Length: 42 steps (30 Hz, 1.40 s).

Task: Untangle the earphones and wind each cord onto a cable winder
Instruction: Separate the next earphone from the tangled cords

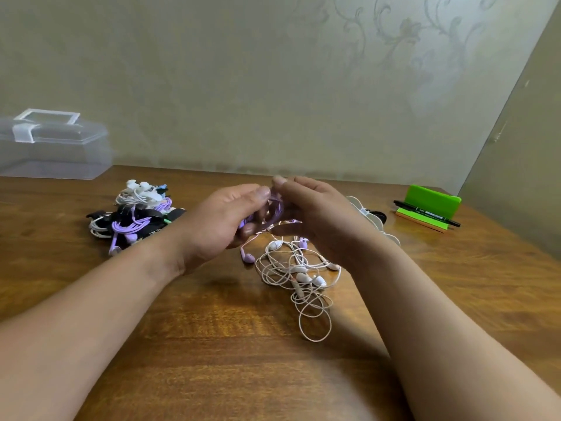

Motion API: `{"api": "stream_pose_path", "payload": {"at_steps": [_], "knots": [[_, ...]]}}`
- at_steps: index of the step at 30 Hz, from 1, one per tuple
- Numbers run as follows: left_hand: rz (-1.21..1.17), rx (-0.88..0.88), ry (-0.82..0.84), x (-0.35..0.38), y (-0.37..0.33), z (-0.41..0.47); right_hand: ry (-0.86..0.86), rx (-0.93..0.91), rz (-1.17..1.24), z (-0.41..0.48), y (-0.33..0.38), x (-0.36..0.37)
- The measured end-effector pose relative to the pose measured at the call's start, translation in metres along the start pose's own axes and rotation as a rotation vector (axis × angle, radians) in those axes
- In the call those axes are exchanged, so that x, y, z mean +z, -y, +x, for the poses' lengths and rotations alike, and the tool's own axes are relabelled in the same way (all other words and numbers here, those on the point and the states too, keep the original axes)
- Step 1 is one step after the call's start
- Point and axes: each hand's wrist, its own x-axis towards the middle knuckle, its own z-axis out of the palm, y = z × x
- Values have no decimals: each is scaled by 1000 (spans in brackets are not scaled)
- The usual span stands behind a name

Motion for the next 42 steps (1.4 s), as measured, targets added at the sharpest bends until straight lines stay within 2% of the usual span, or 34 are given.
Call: {"api": "stream_pose_path", "payload": {"at_steps": [6, 8, 10, 12, 14, 19, 28, 29, 31, 33, 35, 37, 39, 42], "knots": [[-92, -13, -77, 3, 6, 5, -378, -47, -409, 6, 3, -56], [-99, -27, -77, 4, 8, 5, -446, 17, -646, 10, 0, -81], [-97, -34, -74, 3, 8, 5, -450, 136, -1008, 8, -7, -104], [-99, -39, -66, 4, 8, 4, -445, 261, -1240, 3, -21, -121], [-104, -44, -58, 6, 7, 3, -422, 363, -1290, 1, -31, -130], [-111, -61, -38, 10, 6, 1, -427, 405, -1256, 1, -38, -137], [-146, -85, -55, 9, 5, 2, -307, 536, -1253, -10, -26, -128], [-164, -85, -66, 7, 5, 1, -346, 508, -1232, -12, -23, -127], [-223, -78, -83, 6, 6, 2, -530, 285, -1057, -17, -13, -128], [-297, -71, -97, 5, 7, 3, -581, 53, -624, -20, 3, -110], [-367, -55, -109, 3, 7, 3, -330, 13, -138, -22, 15, -74], [-418, -38, -140, 1, 6, 5, -62, 68, 128, -19, 16, -39], [-448, -14, -179, 0, 6, 6, 87, 129, 186, -19, 14, -14], [-470, 30, -199, -2, 5, 8, 170, 199, 215, -18, 9, -3]]}}
